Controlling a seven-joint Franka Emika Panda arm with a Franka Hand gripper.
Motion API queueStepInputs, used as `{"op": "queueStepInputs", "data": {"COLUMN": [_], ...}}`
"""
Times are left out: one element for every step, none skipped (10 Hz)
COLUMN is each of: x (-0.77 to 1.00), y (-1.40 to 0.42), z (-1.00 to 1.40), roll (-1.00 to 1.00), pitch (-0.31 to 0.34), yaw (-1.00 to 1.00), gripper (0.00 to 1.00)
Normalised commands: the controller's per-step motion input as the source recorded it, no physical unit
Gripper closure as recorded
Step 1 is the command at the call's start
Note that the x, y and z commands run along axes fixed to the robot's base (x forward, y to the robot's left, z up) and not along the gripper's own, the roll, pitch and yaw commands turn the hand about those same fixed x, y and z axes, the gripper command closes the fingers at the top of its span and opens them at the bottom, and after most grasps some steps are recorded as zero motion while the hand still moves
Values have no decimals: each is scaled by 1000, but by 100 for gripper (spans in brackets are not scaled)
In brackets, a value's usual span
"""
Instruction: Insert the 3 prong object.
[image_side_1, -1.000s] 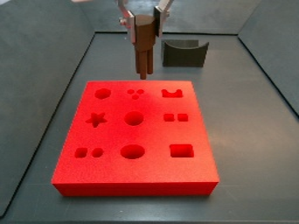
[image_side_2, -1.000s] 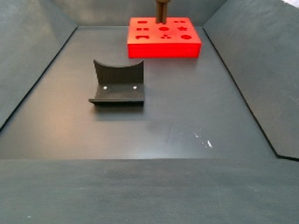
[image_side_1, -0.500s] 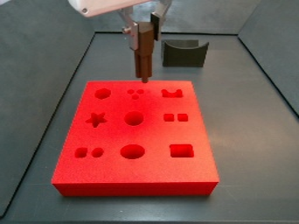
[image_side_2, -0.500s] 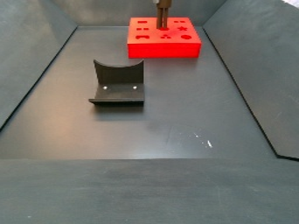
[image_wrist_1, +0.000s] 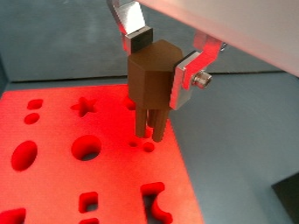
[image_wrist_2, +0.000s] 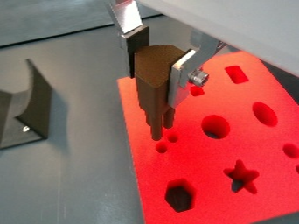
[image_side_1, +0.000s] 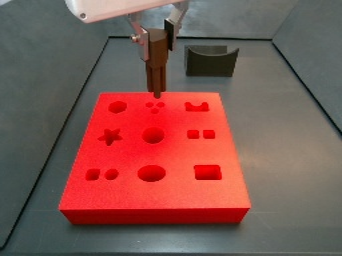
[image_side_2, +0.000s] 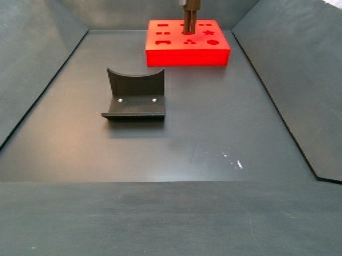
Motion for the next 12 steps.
{"op": "queueStepInputs", "data": {"x": [117, 0, 20, 189, 223, 191, 29, -49, -106, -174, -154, -80], "y": [0, 0, 0, -14, -6, 0, 0, 0, 0, 0, 0, 0], "z": [-89, -3, -163, -329, -351, -337, -254, -97, 0, 171, 94, 0], "roll": [-66, -11, -46, -123, -177, -189, -127, -16, -7, 0, 1, 3], "pitch": [14, 0, -16, -36, -34, -46, -64, -47, -53, -16, -23, -36], "yaw": [-363, -94, -31, 0, 0, 0, 0, -69, -151, -177, -183, -114], "gripper": [100, 100, 100, 100, 100, 100, 100, 100, 100, 100, 100, 100]}}
